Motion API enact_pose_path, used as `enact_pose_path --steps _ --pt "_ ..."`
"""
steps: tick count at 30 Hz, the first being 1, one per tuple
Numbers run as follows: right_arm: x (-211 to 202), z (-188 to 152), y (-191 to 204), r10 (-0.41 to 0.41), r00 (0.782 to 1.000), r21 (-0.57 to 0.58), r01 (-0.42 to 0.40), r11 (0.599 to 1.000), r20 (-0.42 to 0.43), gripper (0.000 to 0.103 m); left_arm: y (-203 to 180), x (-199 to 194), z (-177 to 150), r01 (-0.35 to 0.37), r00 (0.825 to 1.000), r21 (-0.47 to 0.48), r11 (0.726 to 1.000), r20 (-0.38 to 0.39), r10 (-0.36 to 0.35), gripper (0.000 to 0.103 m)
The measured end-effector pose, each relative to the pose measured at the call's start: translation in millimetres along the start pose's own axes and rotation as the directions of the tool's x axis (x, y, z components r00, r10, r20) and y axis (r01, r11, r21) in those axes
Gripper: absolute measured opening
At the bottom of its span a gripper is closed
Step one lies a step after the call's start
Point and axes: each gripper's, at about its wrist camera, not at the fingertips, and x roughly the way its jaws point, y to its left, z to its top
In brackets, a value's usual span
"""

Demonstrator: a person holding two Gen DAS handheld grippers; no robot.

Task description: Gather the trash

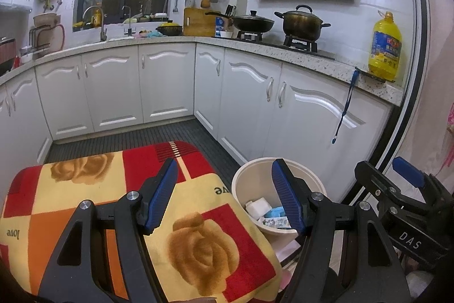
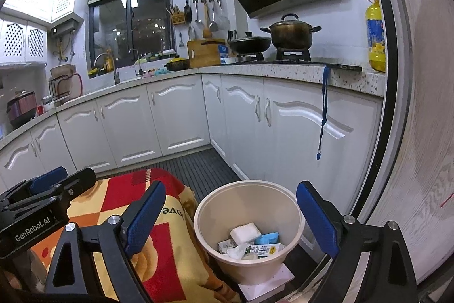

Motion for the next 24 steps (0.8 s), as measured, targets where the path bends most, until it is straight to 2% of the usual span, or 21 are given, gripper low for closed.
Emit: enact_pose_path --steps 24 --pt "0.3 1.8 0.3 -0.005 1.0 -0.002 0.005 1.0 0.004 0.093 0.1 2.9 -2.2 0.004 1.0 -0.001 1.0 -0.004 -0.004 0.068"
